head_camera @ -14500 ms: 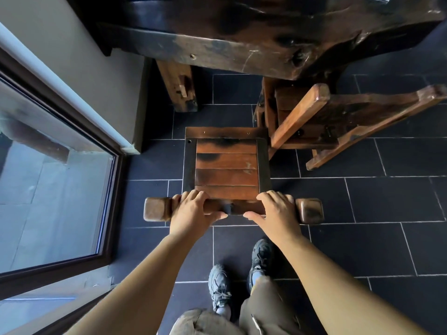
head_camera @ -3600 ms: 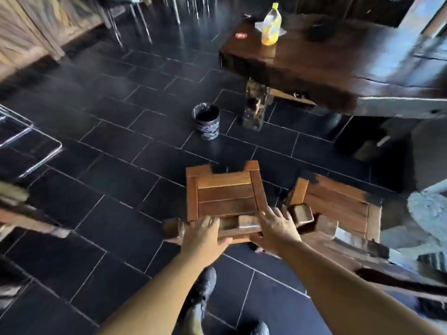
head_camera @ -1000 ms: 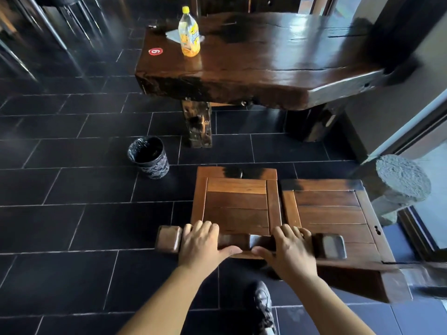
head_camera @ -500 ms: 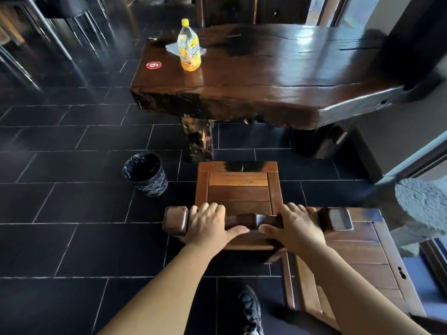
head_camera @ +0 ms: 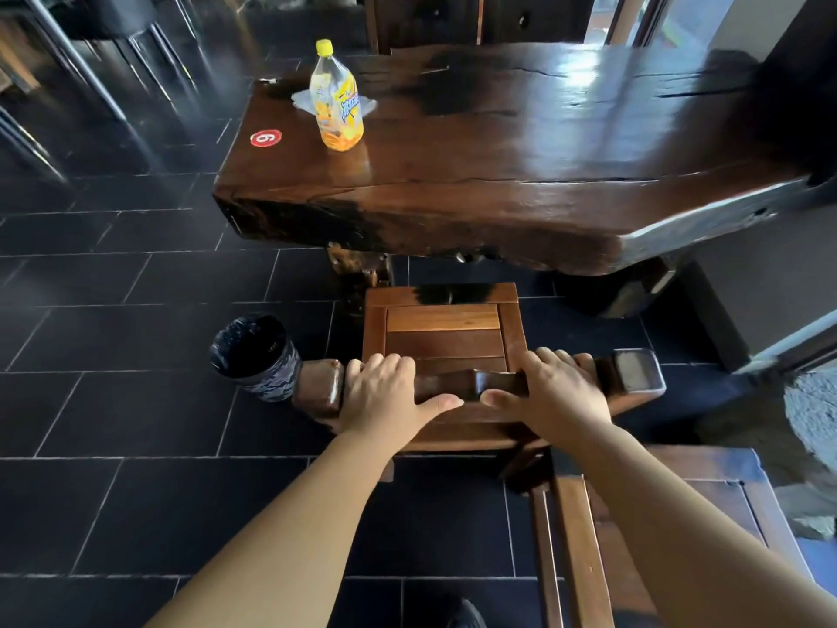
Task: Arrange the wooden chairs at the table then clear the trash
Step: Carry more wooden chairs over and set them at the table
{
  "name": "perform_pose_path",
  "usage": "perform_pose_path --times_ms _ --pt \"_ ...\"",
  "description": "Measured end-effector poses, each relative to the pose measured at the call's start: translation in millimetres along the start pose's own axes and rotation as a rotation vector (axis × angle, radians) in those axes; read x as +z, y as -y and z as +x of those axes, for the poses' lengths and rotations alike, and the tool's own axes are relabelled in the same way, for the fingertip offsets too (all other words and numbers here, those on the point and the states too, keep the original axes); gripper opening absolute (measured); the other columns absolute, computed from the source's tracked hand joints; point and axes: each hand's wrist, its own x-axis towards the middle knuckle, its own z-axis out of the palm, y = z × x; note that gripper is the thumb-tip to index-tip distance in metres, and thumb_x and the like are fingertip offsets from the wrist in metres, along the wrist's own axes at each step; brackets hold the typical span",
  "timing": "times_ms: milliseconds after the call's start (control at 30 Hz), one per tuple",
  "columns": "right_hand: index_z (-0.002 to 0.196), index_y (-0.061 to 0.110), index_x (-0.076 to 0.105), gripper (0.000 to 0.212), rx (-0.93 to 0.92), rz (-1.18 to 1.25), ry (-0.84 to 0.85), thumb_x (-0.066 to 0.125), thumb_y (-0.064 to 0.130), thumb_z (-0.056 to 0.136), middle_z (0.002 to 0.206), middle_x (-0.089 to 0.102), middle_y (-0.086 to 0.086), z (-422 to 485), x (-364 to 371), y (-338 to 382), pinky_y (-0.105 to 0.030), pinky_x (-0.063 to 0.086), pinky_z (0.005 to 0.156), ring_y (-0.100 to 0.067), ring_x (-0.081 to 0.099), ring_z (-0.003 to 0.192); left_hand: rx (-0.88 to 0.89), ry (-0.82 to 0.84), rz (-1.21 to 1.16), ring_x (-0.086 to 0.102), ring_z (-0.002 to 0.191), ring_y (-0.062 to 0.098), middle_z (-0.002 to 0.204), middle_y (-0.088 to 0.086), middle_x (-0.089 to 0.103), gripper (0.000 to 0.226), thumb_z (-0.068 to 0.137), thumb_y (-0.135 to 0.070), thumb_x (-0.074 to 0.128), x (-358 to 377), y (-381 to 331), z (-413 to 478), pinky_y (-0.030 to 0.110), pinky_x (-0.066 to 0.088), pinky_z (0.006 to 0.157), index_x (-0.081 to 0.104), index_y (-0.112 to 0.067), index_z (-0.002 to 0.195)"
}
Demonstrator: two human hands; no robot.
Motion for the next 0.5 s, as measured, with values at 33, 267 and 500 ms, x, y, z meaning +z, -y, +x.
perform_pose_path --times_ms 33,267,500 --pt "0.110 0.028 0.053 0.077 0.001 0.007 0.005 0.037 0.091 0.069 0.108 0.056 0.006 7.6 -1.0 -1.7 -0.040 0.035 0.099 -0.021 0.049 0.112 -0.002 -0.004 -0.001 0.054 0.099 0.018 0.101 -0.008 0.063 0.088 0.071 -0.096 0.018 0.0 0.5 6.7 0.041 0.037 0.094 0.060 -0.024 0.100" --pt "0.116 0.027 0.054 0.096 -0.027 -0.025 0.012 0.020 0.097 0.060 0.111 0.057 0.006 26.2 -7.4 -14.5 -0.040 0.036 0.099 -0.021 0.050 0.113 -0.019 -0.011 0.001 0.054 0.097 0.018 0.098 -0.007 0.061 0.085 0.073 -0.094 0.017 -0.7 -11.4 19.7 0.042 0.038 0.093 0.057 -0.023 0.096" --pt "0.117 0.026 0.053 0.083 -0.013 0.004 0.045 0.037 0.092 0.069 0.109 0.056 0.005 23.7 -9.4 -13.5 -0.040 0.035 0.102 -0.022 0.049 0.114 -0.041 0.000 -0.035 0.055 0.095 0.017 0.097 -0.009 0.063 0.086 0.071 -0.095 0.019 -1.3 -11.4 19.1 0.041 0.039 0.093 0.060 -0.024 0.095"
